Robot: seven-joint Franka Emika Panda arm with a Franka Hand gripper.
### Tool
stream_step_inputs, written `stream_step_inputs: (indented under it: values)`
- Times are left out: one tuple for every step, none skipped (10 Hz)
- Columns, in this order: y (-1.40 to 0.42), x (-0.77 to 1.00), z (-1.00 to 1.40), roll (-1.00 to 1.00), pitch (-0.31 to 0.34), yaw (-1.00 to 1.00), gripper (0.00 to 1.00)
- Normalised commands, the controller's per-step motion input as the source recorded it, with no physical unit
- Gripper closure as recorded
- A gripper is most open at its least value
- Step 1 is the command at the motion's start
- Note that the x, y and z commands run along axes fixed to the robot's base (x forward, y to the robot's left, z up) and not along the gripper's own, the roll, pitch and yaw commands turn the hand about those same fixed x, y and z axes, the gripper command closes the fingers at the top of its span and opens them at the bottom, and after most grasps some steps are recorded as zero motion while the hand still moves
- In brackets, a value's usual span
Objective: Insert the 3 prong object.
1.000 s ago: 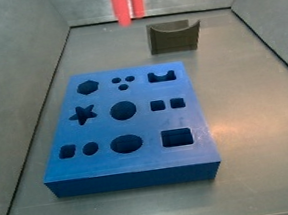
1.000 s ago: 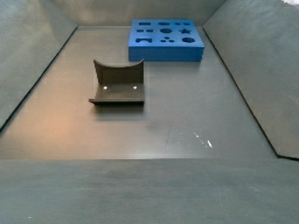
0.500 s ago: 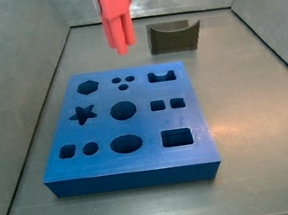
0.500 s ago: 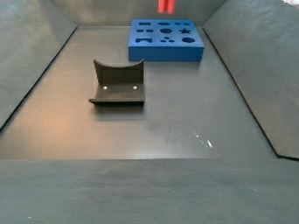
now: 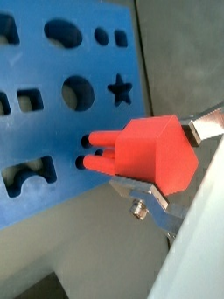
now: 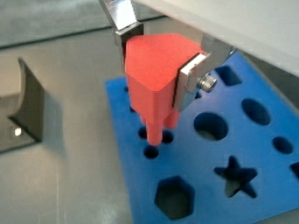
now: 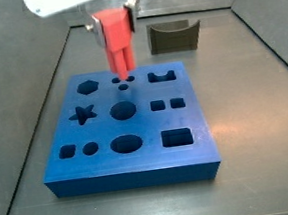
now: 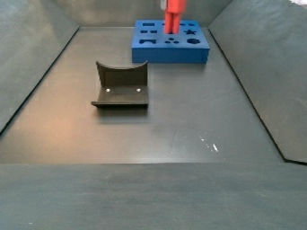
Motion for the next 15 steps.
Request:
stream_step_inputs:
  values:
    - [0.12,-0.01,-0.47,0.01,0.0,0.16,1.0]
    - [0.0,0.0,-0.35,0.0,0.001,0.21,1.0]
    - [0.0,0.0,-0.12,-0.09,-0.021,0.09,1.0]
    - [0.0,0.0,-0.2,-0.04,0.0,0.21,1.0]
    - [0.0,0.0,-0.41,0.1,0.0,0.27,1.0]
    - [0.0,0.1,-0.46,0.14,0.037,0.26,1.0]
    - [0.0,0.03,-0.44,0.14,0.026,0.23,1.0]
    - [0.0,0.0,-0.4,0.05,0.019,0.0,1.0]
    - [0.0,0.0,-0.37,0.0,0.023,-0.18,1.0]
    - [0.0,0.0,-0.37,0.0,0.017,-0.3,1.0]
    - [-0.01,0.0,-0.37,0.0,0.019,-0.37,1.0]
    - [-0.01,0.0,-0.39,0.0,0.011,-0.36,1.0]
    - [-0.01,-0.01,-0.42,0.0,0.0,-0.25,1.0]
    - [-0.02,-0.01,-0.43,0.0,0.0,-0.15,1.0]
    - [-0.01,0.0,-0.43,0.01,0.0,0.0,1.0]
